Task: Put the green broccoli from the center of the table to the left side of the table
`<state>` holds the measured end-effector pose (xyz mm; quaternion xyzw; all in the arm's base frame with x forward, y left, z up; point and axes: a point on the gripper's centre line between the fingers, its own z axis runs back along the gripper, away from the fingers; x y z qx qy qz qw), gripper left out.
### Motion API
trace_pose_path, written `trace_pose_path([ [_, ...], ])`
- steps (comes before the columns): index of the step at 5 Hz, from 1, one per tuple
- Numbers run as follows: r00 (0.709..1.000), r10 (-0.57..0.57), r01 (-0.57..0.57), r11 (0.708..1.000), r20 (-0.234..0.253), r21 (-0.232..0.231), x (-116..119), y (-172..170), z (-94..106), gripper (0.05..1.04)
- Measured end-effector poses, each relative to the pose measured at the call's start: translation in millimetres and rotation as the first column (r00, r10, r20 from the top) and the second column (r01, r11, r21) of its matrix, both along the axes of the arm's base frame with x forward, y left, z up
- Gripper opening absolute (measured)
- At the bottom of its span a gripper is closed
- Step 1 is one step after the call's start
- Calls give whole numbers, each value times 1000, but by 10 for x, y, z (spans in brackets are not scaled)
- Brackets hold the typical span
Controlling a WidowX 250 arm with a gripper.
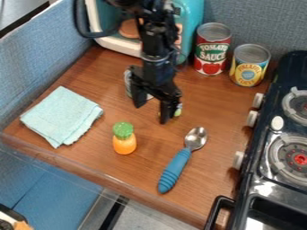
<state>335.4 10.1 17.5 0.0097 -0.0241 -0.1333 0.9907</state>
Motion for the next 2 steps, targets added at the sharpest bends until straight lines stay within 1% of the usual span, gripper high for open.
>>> trace_pose_path([
  [1, 1000, 20, -20, 1000, -1, 5, 149, -23, -130, 1001],
  [2, 999, 50, -50, 999, 1, -3, 256, -33, -218, 1001],
])
